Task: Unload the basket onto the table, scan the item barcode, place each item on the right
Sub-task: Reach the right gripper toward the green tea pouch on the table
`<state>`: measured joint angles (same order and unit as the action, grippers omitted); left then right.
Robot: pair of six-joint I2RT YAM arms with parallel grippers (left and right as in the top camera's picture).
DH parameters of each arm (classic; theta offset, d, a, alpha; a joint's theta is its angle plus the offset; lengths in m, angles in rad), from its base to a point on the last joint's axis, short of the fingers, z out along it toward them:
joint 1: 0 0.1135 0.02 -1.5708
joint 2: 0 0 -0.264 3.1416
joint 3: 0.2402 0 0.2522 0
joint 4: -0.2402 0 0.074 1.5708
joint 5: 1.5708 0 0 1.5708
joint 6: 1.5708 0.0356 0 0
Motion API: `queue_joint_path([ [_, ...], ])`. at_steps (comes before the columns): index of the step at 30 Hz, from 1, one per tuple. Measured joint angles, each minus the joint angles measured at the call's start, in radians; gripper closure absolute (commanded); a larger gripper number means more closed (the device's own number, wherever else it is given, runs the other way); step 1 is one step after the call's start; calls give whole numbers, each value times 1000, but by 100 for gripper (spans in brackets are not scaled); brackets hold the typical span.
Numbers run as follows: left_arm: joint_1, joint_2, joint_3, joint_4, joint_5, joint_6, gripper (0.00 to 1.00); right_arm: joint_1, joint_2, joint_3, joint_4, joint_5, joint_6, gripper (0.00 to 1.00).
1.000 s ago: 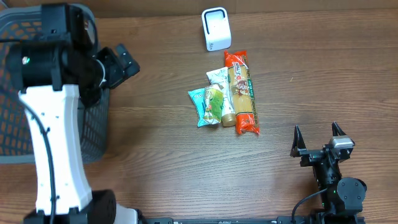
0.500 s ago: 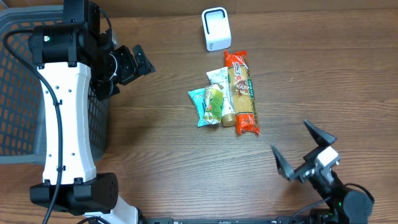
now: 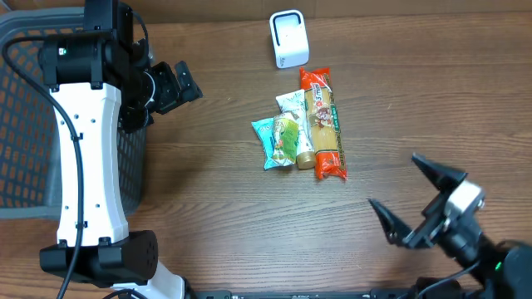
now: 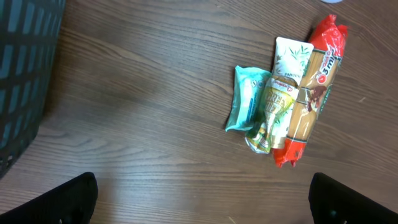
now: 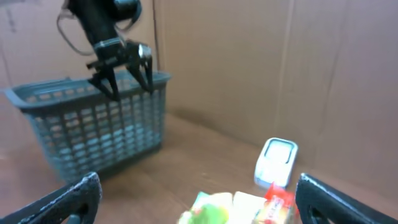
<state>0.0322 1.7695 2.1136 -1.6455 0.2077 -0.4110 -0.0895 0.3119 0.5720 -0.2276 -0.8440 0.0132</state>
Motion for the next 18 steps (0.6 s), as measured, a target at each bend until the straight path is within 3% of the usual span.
queue_joint_path([
  [5,0,0,0,-1,-2,0,0,-2,317,260,-213,-135,-14,0],
  [11,0,0,0,0,-3,0,0,-2,550,316,-180,-465,57,0],
  [18,0,0,-1,0,-3,0,0,21,731,316,-106,-440,256,0],
])
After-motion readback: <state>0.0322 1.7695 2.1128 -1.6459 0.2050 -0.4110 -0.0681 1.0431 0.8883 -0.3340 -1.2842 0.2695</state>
